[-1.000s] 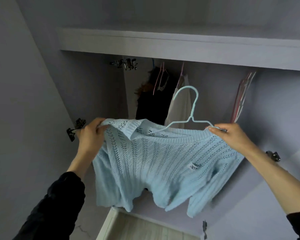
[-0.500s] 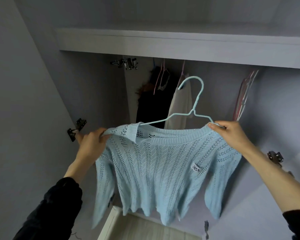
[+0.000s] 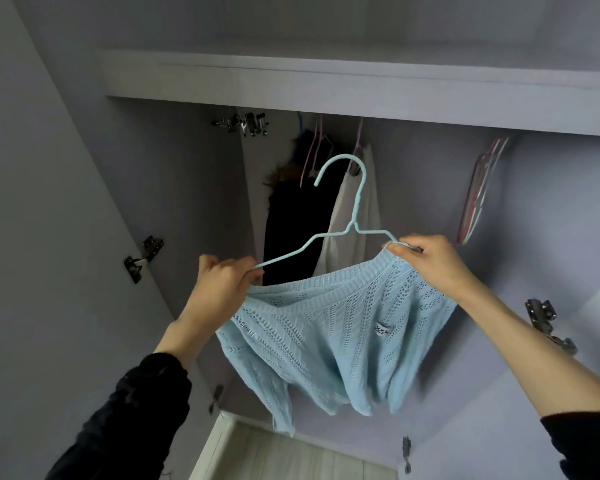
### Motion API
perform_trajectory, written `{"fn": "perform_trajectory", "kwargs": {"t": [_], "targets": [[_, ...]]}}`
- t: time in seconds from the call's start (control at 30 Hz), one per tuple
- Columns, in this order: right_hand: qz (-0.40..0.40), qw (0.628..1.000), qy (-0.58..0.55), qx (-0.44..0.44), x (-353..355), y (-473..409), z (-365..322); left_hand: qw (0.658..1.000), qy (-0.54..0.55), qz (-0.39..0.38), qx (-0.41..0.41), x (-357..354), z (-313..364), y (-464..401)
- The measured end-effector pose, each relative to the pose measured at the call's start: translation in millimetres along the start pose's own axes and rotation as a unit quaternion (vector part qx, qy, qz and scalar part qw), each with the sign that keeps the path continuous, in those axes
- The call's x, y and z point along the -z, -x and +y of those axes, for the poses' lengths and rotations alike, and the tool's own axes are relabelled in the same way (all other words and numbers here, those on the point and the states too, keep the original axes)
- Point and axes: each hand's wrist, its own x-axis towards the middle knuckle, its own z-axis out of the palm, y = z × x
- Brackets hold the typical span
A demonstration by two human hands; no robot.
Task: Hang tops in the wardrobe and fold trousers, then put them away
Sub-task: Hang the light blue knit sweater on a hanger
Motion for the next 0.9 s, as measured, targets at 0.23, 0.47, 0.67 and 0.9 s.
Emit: {"fn": "perform_trajectory", "kwargs": {"t": [0.23,0.47,0.67,0.9], "targets": [[-0.012,0.996,0.08,0.04,-3.0,2.9,1.2,0.998,0.047,-0.053,0.004,-14.4,3.3,0.6],[0.0,0.999,0.05,0.013,-7.4,7.2,12.5,0.988,0.121,-0.08,0.05,-12.9,-0.7,1.3],[0.026,1.0,-0.001,-0.014,5.1,9.3,27.6,0.989,0.096,-0.062,0.091,5.4,-25.4,9.8],[0.024,0.999,0.035,0.007,5.6,8.9,27.1,0.991,0.07,-0.016,0.115,3.7,-16.0,5.1]]}}
